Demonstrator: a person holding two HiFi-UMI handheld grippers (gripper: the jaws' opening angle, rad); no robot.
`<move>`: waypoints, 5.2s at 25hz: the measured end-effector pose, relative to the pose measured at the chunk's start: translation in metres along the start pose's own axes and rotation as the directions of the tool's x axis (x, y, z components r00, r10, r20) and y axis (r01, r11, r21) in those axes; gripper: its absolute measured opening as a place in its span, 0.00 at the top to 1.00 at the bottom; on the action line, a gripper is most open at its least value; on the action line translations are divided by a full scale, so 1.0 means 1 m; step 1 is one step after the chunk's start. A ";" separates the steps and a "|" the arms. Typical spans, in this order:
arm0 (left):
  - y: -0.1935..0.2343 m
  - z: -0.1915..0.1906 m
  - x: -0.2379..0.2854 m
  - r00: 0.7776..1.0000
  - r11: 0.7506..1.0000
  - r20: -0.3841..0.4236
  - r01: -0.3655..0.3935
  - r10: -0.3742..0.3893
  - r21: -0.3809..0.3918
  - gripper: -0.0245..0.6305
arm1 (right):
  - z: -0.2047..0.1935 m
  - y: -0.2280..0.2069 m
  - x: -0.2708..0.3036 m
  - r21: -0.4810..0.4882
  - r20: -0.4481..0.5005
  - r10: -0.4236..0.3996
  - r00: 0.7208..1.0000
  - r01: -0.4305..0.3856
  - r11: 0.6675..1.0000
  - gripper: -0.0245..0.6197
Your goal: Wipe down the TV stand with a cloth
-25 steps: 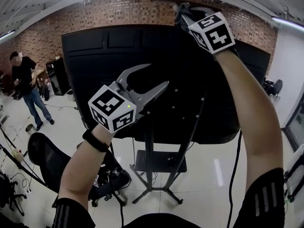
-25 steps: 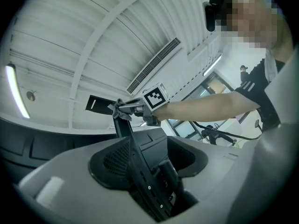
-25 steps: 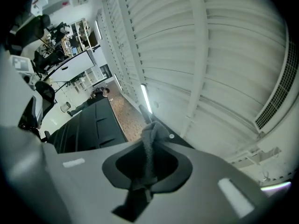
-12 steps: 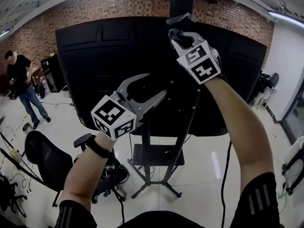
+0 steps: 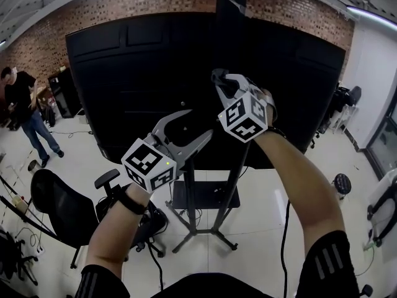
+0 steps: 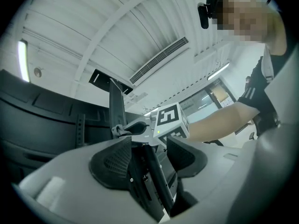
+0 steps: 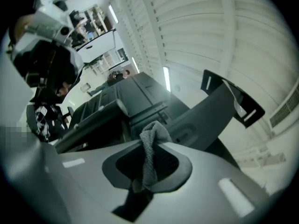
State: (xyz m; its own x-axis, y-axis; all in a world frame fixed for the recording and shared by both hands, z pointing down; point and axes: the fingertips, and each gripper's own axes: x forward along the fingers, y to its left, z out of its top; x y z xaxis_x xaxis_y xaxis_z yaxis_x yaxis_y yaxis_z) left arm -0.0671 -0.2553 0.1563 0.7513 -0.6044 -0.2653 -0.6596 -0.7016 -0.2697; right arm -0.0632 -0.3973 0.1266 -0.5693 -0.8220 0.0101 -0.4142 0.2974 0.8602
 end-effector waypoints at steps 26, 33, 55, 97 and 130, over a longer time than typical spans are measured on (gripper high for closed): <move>-0.025 -0.127 -0.065 0.986 0.983 -0.151 -0.094 0.069 -0.161 0.58 | -0.130 0.231 0.011 0.029 -0.293 0.271 0.917 -0.275 0.961 0.90; -0.033 -0.146 -0.074 0.980 0.977 -0.184 -0.108 0.073 -0.186 0.58 | -0.150 0.258 0.005 0.062 -0.306 0.317 0.898 -0.313 0.948 0.90; -0.096 -0.075 -0.002 0.999 0.993 -0.033 0.034 -0.038 -0.111 0.58 | -0.130 0.039 -0.123 0.137 -0.059 0.031 0.998 -0.023 0.990 0.90; -0.154 -0.099 0.101 0.995 0.993 -0.081 0.053 -0.062 -0.106 0.56 | -0.317 -0.046 -0.141 0.201 -0.252 -0.056 0.966 0.109 0.974 0.90; -0.027 -0.080 -0.059 0.982 0.976 -0.120 -0.119 0.143 0.185 0.53 | 0.031 0.119 -0.088 0.325 0.288 0.200 0.937 -0.291 0.900 0.90</move>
State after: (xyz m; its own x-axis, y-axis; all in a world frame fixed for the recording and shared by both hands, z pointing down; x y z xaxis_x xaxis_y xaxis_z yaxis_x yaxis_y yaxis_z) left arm -0.0913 -0.2311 0.2535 0.6467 -0.7393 -0.1877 -0.7372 -0.5428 -0.4023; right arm -0.0843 -0.2745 0.2121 -0.8202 -0.5711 0.0345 -0.4374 0.6648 0.6057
